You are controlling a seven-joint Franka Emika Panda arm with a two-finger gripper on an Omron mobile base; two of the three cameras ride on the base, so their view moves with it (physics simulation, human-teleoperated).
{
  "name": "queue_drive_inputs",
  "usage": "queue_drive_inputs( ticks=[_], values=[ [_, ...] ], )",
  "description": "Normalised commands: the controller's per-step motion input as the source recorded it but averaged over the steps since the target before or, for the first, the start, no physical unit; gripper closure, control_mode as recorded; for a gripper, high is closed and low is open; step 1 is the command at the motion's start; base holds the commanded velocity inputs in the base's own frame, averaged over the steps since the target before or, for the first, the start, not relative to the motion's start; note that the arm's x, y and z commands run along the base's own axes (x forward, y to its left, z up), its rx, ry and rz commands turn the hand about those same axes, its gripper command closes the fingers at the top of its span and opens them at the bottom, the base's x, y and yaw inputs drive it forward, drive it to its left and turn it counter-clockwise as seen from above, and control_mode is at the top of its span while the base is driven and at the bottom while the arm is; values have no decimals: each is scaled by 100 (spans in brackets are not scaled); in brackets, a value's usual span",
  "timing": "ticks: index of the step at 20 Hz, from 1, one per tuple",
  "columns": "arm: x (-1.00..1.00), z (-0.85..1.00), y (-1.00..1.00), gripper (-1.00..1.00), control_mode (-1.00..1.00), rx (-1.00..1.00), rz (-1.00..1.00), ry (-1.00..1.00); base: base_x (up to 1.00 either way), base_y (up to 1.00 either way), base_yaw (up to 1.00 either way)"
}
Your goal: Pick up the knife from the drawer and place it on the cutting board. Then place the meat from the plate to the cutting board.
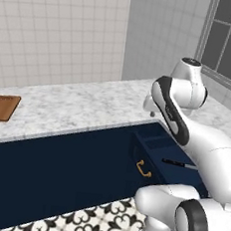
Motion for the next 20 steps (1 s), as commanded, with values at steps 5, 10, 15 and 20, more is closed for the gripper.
queue_drive_inputs(
  ticks=[5,10,15,20],
  values=[
    [9,-51,3,-100,-100,5,-26,1,0,0,0],
    [58,-61,-12,-100,-100,4,-44,7,0,0,0],
    [37,-63,-23,-100,-100,0,-30,3,0,0,0],
    [25,-52,-32,-100,-100,0,6,-2,0,0,0]
  ],
)
